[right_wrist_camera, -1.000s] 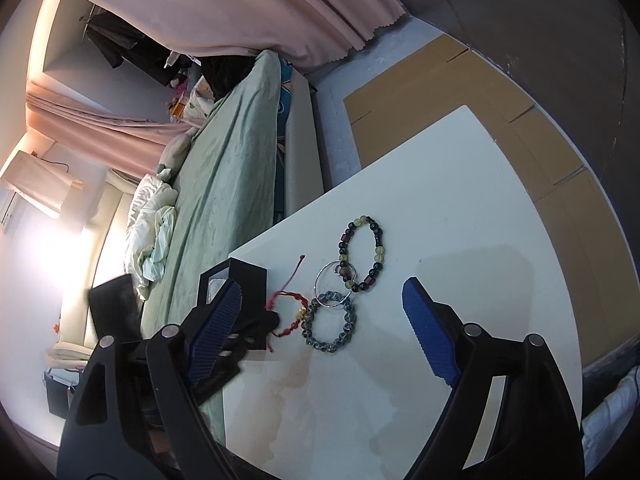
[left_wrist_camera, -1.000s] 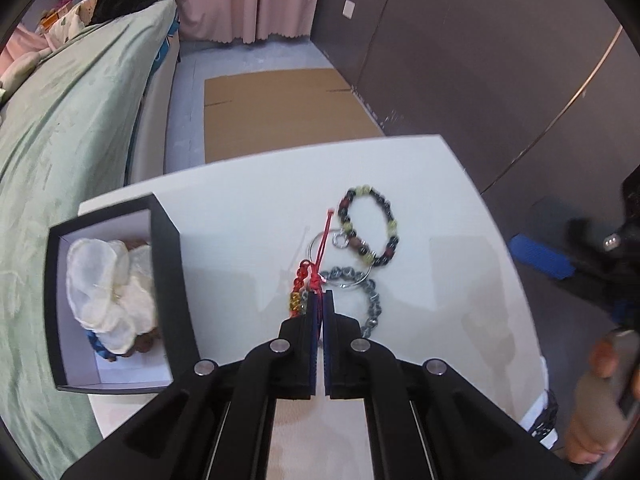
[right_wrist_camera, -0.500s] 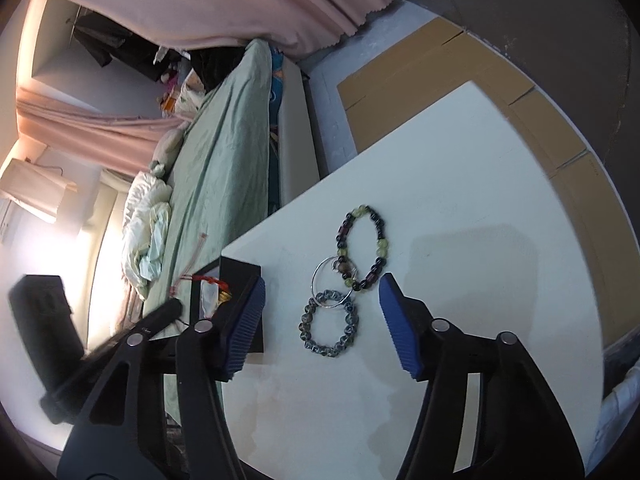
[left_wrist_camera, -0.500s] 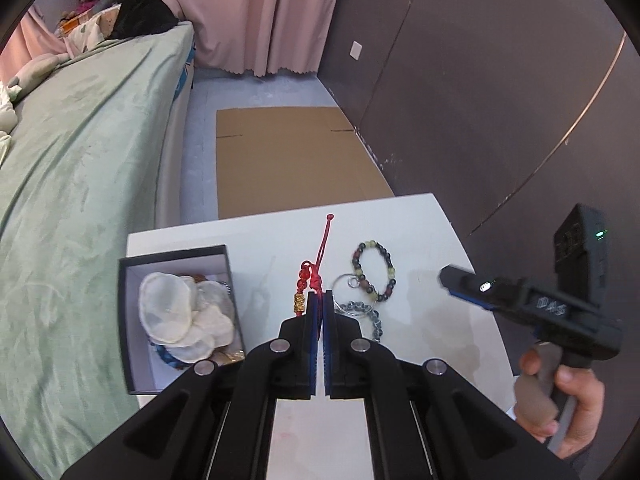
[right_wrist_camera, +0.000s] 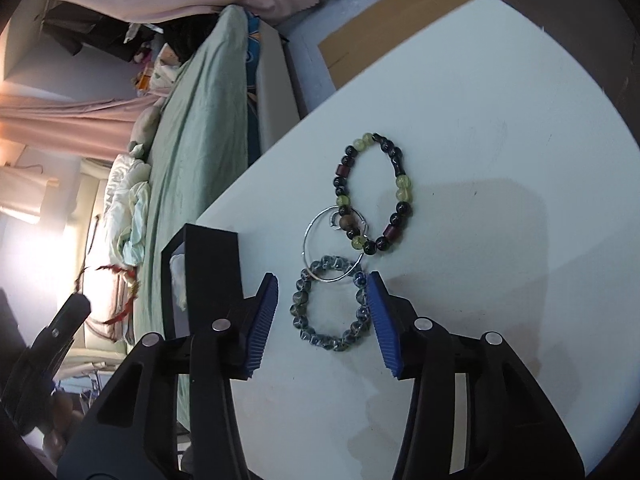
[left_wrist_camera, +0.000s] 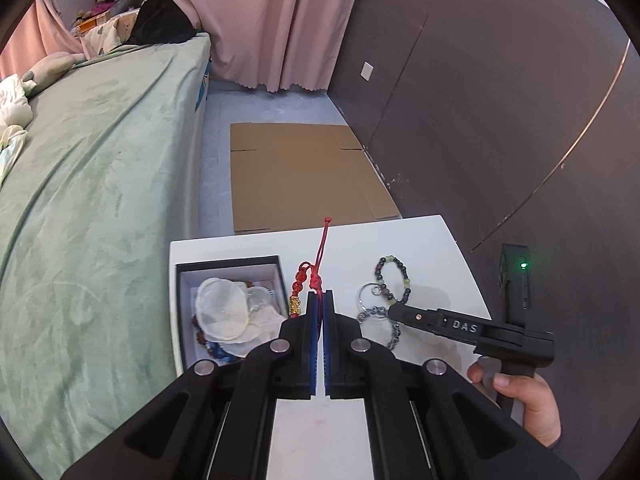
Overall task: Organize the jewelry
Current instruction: 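Carry the red bracelet to the black box with the left gripper while the right gripper grasps the silver ring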
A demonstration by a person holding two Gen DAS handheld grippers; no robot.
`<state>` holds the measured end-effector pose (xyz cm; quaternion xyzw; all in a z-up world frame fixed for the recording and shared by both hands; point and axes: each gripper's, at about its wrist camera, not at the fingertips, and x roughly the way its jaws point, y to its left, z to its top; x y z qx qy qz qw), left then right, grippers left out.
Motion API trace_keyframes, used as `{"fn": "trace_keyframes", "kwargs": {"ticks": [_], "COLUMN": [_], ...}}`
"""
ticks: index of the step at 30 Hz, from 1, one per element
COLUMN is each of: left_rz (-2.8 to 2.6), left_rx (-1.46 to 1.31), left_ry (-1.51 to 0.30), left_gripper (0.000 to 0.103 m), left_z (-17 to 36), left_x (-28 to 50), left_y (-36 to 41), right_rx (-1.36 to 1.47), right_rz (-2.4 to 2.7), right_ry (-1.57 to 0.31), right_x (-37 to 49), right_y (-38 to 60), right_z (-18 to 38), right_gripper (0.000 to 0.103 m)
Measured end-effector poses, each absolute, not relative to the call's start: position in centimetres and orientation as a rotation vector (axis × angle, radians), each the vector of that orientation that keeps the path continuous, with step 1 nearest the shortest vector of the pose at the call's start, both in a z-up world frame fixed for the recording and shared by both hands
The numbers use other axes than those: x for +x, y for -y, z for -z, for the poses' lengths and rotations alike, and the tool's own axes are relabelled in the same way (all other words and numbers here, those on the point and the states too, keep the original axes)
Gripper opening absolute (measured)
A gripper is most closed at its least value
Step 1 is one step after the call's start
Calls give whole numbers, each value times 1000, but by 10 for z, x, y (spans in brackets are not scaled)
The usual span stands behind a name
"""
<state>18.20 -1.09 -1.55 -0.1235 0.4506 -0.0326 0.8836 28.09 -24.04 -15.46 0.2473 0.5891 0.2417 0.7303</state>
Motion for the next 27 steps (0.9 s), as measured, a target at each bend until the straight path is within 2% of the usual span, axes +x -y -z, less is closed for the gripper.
{"fn": "trace_keyframes", "kwargs": {"ticks": [10, 18, 22, 26, 27], "left_rz": [46, 31, 23, 8, 5], "left_rx": [-286, -299, -313, -307, -304], "left_ry": [-924, -909, -901, -889, -886], "left_gripper": [0, 0, 0, 0, 0], "left_z": [12, 6, 2, -8, -10], "left_x": [175, 171, 168, 161, 159], "left_y": [-17, -28, -34, -41, -43], "right_rx": [631, 483, 400, 363, 359], "right_rz": [-461, -360, -226, -114, -85], "right_ry": [-1277, -1245, -1204, -1157, -1146], "right_x": [291, 284, 276, 267, 266], "right_y": [237, 217, 204, 193, 192], "right_z": [162, 152, 149, 150, 150], "right_gripper": [46, 43, 31, 24, 16]}}
